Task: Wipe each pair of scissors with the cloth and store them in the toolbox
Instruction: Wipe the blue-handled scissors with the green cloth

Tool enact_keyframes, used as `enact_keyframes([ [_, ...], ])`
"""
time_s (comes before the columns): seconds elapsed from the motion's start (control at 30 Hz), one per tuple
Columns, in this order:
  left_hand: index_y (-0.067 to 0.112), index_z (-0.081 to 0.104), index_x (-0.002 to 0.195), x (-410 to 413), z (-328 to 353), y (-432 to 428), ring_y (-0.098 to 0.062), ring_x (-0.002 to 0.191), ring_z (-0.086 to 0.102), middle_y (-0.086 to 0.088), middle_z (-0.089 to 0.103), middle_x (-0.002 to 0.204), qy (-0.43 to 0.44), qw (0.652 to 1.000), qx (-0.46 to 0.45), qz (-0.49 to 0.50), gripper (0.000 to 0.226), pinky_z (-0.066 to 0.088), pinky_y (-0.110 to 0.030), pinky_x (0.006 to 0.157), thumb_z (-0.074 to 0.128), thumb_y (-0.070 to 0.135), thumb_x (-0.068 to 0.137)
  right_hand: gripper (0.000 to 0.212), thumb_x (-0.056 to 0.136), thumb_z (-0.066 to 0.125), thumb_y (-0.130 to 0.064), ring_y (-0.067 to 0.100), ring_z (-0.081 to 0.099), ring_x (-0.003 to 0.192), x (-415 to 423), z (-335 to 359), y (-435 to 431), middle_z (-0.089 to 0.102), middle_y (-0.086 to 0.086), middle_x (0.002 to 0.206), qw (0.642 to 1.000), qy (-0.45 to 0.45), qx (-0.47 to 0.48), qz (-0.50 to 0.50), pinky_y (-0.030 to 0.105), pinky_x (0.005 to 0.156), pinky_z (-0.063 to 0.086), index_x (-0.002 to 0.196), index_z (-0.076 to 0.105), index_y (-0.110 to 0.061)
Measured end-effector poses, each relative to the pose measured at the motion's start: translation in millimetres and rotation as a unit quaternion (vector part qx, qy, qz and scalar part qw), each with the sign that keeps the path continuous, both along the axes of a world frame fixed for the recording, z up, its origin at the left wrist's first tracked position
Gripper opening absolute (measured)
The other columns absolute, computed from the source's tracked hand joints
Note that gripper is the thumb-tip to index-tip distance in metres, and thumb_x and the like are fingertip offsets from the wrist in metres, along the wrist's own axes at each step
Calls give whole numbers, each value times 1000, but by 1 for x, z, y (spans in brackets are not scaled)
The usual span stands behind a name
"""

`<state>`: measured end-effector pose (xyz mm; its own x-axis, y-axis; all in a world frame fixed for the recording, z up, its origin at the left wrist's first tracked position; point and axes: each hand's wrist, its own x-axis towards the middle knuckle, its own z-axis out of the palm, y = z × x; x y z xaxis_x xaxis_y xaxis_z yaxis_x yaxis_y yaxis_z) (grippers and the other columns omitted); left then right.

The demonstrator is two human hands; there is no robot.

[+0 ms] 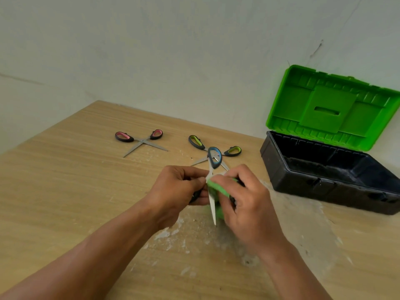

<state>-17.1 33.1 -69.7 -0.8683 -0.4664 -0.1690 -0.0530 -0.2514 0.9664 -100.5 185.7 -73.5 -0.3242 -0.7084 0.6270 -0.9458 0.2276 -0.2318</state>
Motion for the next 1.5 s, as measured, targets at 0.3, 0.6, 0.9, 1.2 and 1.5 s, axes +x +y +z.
enact_keyframes([
  [0.3,2,70,101,-2,-1,0,-14,54,63,-9,65,67,-20,999,-18,17,18,60,-26,55,55,-6,94,28,87,75,-4,5,59,87,-6,-6,7,58,-4,96,995,-90,3,47,14,71,49,113,77,-16],
  [0.6,0,69,103,-1,3,-6,-11,48,63,-5,66,60,-21,999,13,22,18,56,-22,51,54,-7,94,25,87,75,-8,15,62,86,-3,-4,15,60,-5,93,980,-162,30,110,27,69,52,107,79,-22],
  [0.9,-4,69,108,-1,1,-4,-17,53,67,-21,72,81,-35,999,-10,2,21,60,-26,55,54,-7,94,24,87,74,-12,12,60,86,-2,-5,17,57,-8,95,976,-150,92,130,20,67,49,107,79,-24],
  [1.2,-4,69,110,0,2,2,-19,58,68,-26,72,89,-16,1000,-5,-18,21,57,-23,53,55,-5,94,30,84,77,2,8,58,82,-8,-4,12,57,-3,94,993,-101,-2,53,12,66,44,110,78,-14],
  [1.5,-1,71,110,0,0,9,-16,57,71,-23,72,95,-13,997,-81,-4,22,59,-24,56,55,-3,95,31,83,79,-4,10,59,80,-5,-5,8,55,-3,93,998,-65,9,18,22,64,51,113,76,-13],
])
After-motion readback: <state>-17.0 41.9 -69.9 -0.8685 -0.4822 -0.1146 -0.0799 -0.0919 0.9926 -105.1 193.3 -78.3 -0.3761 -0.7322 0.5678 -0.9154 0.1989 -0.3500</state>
